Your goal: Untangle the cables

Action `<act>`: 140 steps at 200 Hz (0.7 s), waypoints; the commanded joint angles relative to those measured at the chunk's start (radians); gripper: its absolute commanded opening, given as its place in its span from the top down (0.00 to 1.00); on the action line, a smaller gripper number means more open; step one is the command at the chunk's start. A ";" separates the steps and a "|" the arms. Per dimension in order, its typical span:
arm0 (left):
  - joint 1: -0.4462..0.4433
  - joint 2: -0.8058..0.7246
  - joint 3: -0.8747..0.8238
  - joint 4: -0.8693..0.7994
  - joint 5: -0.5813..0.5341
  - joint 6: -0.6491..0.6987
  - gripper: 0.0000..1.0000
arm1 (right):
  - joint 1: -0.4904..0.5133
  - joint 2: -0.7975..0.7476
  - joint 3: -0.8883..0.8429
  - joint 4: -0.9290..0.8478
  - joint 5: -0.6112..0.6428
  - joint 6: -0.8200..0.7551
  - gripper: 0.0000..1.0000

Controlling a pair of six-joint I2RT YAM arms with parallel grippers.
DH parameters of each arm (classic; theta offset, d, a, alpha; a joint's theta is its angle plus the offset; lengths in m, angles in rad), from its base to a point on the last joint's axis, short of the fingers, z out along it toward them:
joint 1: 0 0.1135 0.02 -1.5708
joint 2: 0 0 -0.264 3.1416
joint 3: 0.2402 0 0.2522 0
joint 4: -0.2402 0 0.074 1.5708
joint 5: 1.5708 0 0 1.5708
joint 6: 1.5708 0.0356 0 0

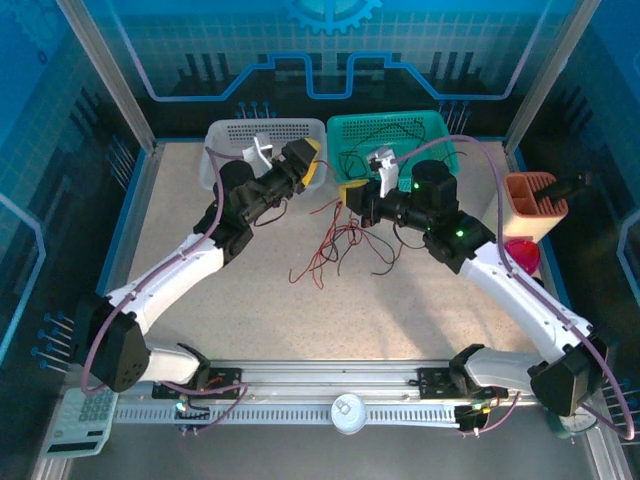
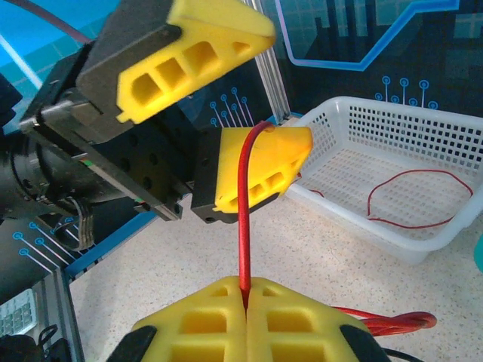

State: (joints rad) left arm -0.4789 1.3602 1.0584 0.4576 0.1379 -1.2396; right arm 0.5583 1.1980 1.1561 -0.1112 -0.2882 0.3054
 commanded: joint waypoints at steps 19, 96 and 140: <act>0.032 0.002 -0.050 0.093 -0.041 0.029 0.43 | 0.008 -0.042 -0.021 0.031 0.009 -0.013 1.00; 0.069 -0.018 -0.002 0.097 0.003 0.091 0.96 | -0.009 -0.019 -0.060 0.042 0.017 0.008 0.98; 0.070 0.036 0.259 -0.054 0.233 0.220 1.00 | -0.043 -0.035 -0.105 0.043 0.058 0.039 0.35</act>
State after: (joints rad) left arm -0.4126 1.3739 1.1446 0.4511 0.2066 -1.1240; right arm 0.5423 1.1835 1.0790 -0.0978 -0.2668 0.3210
